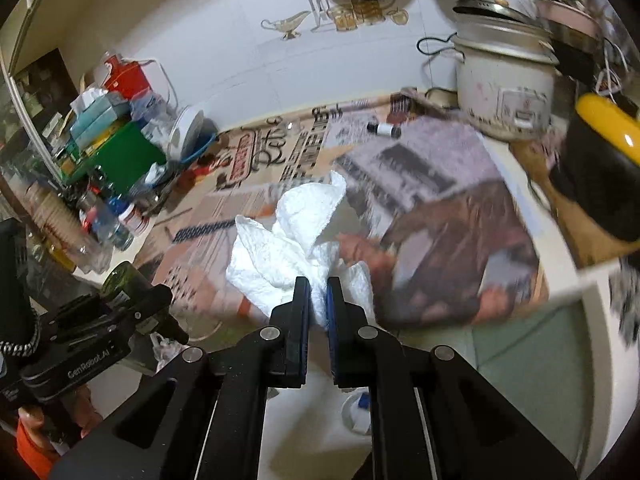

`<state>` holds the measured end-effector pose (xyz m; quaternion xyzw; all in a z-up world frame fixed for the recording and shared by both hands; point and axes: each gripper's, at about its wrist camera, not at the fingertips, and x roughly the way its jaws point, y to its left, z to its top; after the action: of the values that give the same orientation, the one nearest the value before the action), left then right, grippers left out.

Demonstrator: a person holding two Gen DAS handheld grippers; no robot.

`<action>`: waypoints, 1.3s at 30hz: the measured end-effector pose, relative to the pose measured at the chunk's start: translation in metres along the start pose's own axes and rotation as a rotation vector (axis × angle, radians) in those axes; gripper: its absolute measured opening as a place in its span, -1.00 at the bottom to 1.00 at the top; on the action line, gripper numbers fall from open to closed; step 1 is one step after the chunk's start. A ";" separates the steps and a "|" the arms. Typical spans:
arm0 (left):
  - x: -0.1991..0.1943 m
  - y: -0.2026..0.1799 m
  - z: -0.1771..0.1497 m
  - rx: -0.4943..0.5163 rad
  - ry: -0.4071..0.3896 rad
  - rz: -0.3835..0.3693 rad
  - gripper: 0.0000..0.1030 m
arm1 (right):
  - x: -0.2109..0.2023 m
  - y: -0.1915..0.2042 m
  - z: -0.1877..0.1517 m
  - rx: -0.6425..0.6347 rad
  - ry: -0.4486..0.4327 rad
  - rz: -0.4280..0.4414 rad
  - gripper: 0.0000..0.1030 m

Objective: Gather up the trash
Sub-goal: 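Carry the green jar and tissue down over the floor bucket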

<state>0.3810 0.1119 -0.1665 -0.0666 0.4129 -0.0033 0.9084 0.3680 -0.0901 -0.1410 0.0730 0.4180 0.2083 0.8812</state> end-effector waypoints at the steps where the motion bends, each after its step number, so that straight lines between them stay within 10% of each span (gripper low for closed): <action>1: -0.007 0.004 -0.012 0.005 0.009 -0.008 -0.20 | -0.002 0.005 -0.008 0.006 0.004 -0.001 -0.85; 18: -0.009 0.007 -0.111 -0.002 0.171 -0.080 -0.20 | -0.020 0.021 -0.116 0.061 0.179 -0.080 -0.85; 39: 0.219 -0.007 -0.258 -0.149 0.325 -0.004 -0.20 | 0.167 -0.114 -0.251 0.100 0.435 -0.124 -0.85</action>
<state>0.3322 0.0613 -0.4975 -0.1332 0.5531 0.0146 0.8223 0.3042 -0.1330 -0.4545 0.0442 0.6116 0.1435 0.7768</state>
